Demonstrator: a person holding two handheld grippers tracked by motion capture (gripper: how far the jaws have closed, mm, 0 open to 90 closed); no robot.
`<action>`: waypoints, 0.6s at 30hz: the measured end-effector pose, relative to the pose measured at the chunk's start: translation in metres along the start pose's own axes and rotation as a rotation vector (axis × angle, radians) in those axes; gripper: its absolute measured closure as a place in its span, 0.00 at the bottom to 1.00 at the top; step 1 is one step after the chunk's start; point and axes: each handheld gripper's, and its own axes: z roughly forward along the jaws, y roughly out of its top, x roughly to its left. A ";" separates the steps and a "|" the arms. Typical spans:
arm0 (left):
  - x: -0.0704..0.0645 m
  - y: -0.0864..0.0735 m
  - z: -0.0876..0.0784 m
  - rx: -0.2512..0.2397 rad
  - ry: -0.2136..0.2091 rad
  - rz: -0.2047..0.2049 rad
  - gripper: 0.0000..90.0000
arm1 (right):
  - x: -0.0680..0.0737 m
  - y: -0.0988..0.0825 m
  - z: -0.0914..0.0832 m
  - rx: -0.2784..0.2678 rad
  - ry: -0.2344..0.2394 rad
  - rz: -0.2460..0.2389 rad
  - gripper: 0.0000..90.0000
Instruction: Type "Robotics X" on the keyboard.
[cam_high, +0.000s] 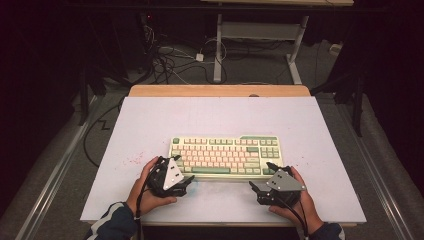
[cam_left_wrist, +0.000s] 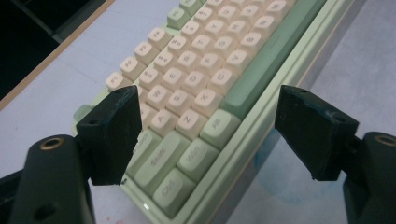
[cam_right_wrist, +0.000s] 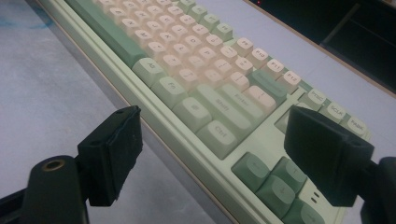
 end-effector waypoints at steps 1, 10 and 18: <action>0.002 -0.001 -0.003 -0.002 0.003 -0.004 0.24 | 0.000 0.000 0.000 0.001 -0.003 0.001 0.22; 0.021 -0.011 -0.021 0.018 0.062 -0.026 0.26 | 0.000 0.000 0.001 0.005 -0.005 0.002 0.22; 0.032 -0.014 -0.031 0.056 0.070 -0.045 0.42 | 0.000 0.000 0.001 0.010 -0.002 0.003 0.22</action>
